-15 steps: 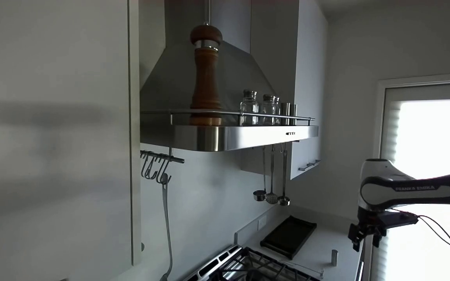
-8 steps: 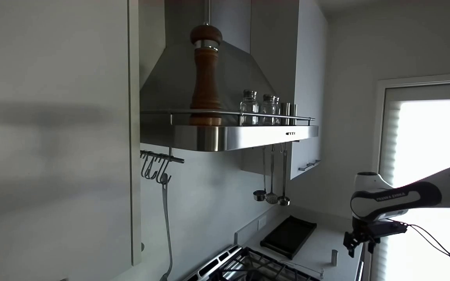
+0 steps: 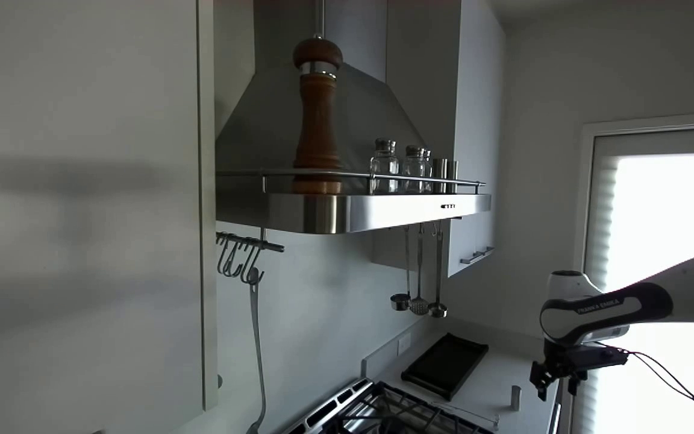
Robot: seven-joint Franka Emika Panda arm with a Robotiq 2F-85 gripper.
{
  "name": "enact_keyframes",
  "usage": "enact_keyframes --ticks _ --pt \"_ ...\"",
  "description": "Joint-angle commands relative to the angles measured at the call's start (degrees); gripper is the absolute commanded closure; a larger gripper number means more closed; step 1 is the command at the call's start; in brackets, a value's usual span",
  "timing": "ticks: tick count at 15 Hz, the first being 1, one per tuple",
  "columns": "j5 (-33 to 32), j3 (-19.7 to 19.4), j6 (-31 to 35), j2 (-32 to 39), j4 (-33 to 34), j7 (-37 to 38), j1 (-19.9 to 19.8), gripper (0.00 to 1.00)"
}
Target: Remove the silver container on the right and put it on the top rack above the stove
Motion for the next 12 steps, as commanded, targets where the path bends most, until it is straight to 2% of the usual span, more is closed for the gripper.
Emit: enact_keyframes --ticks 1,2,4,7,12 --pt "-1.11 0.05 -0.33 2.26 1.66 3.00 -1.23 0.00" --pt "0.83 -1.17 -0.57 4.69 3.14 -0.24 -0.86 0.00" --pt "1.86 -2.30 0.13 8.30 5.25 -1.60 -1.14 0.00" --pt "-0.04 -3.18 3.19 13.52 8.91 0.79 -2.55 0.00" --pt "-1.48 -4.45 13.31 23.69 16.19 4.54 -3.54 0.00"
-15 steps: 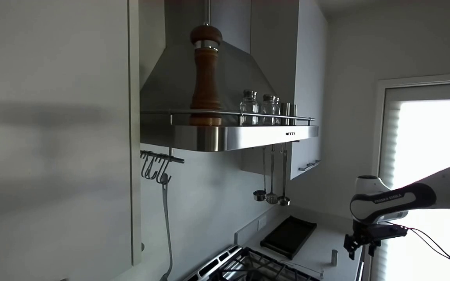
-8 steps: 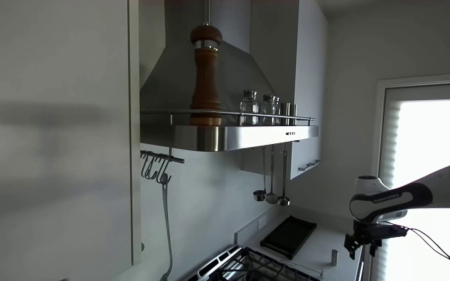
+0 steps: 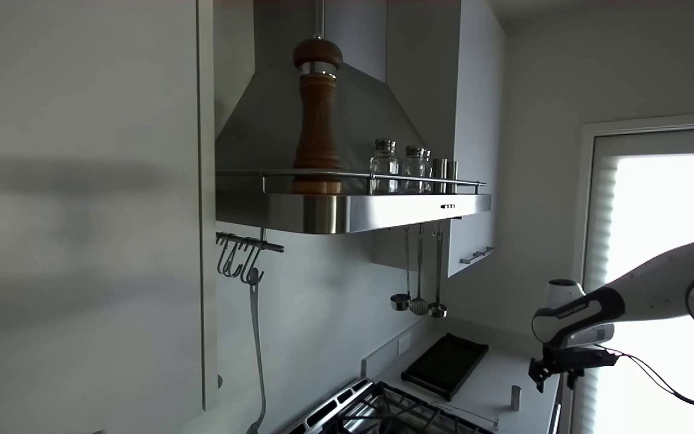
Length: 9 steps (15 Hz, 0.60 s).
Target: Remove the silver container on the right and put it on the top rack above the stove
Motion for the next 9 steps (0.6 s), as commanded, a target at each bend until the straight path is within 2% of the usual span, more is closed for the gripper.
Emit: enact_keyframes --ticks 1,7,8,9 --pt "-1.52 -0.87 5.54 8.88 6.91 4.04 -0.47 0.00" --pt "-3.97 -3.30 12.10 20.40 17.05 10.97 0.96 0.00" --pt "-2.67 -2.87 11.68 22.15 18.89 9.84 0.60 0.00" --pt "7.42 2.84 13.03 22.51 19.01 0.70 -3.55 0.00"
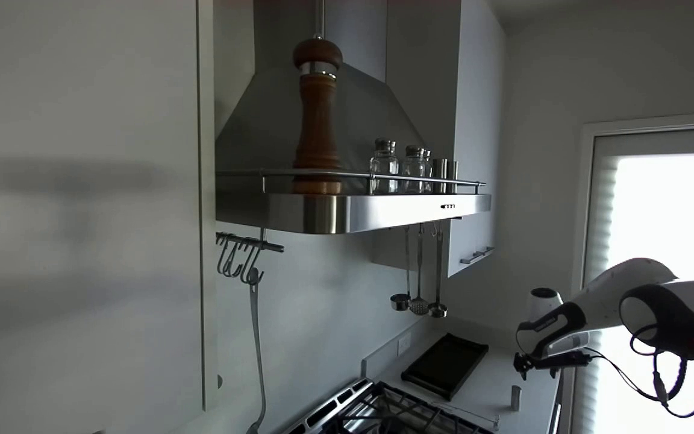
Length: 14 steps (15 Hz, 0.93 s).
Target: Remove the silver container on the right and put it on the top rack above the stove
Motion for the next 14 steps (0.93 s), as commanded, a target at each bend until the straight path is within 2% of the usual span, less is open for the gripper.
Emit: enact_keyframes --ticks 1,3,6,7,8,11,14 --pt "3.37 0.53 0.45 1.65 1.49 -2.13 -0.20 0.00" --pt "8.31 2.92 1.12 3.80 3.37 -6.15 -1.58 0.00" --pt "9.12 3.42 1.21 4.39 3.97 -6.52 -1.89 0.00" --pt "6.20 0.90 1.30 6.41 5.30 -2.12 -0.04 0.00" --pt "8.09 2.53 1.54 7.16 5.87 -4.35 -1.13 0.00" --pt "6.59 1.26 2.53 10.23 8.14 -1.71 0.39 0.00" --pt "2.30 -3.30 2.25 14.22 11.29 6.39 4.22 0.00"
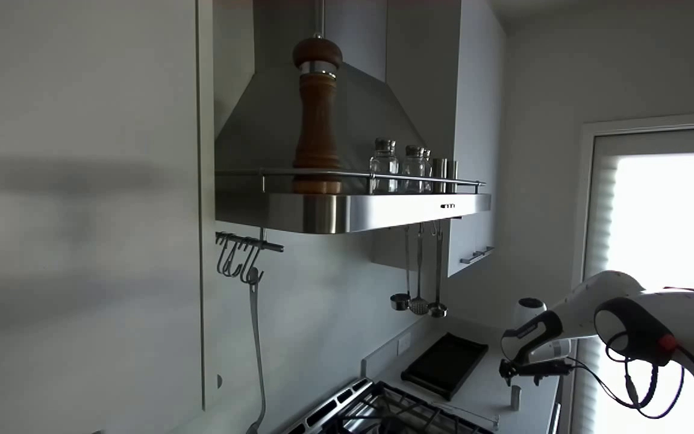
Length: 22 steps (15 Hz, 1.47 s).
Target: Remove the silver container on the right and put it on the top rack above the stove
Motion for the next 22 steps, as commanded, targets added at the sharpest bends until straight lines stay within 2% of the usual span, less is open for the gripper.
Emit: enact_keyframes --ticks 1,3,4,5,8,12,22 --pt "-5.16 -5.85 0.23 6.35 5.25 9.62 4.74 0.00" --pt "-6.99 -8.53 -1.09 9.82 8.48 14.93 7.01 0.00" --pt "-7.08 -8.61 -1.37 10.90 9.53 15.19 7.17 0.00" --pt "-5.38 -6.59 -0.17 7.13 5.75 11.64 5.54 0.00" --pt "-5.61 -7.66 -0.20 10.14 8.39 13.36 6.68 0.00" --pt "-5.69 -8.00 -0.23 10.40 8.92 13.49 6.74 0.00" --pt "-2.20 -8.63 12.39 15.82 8.57 16.91 7.15 0.00"
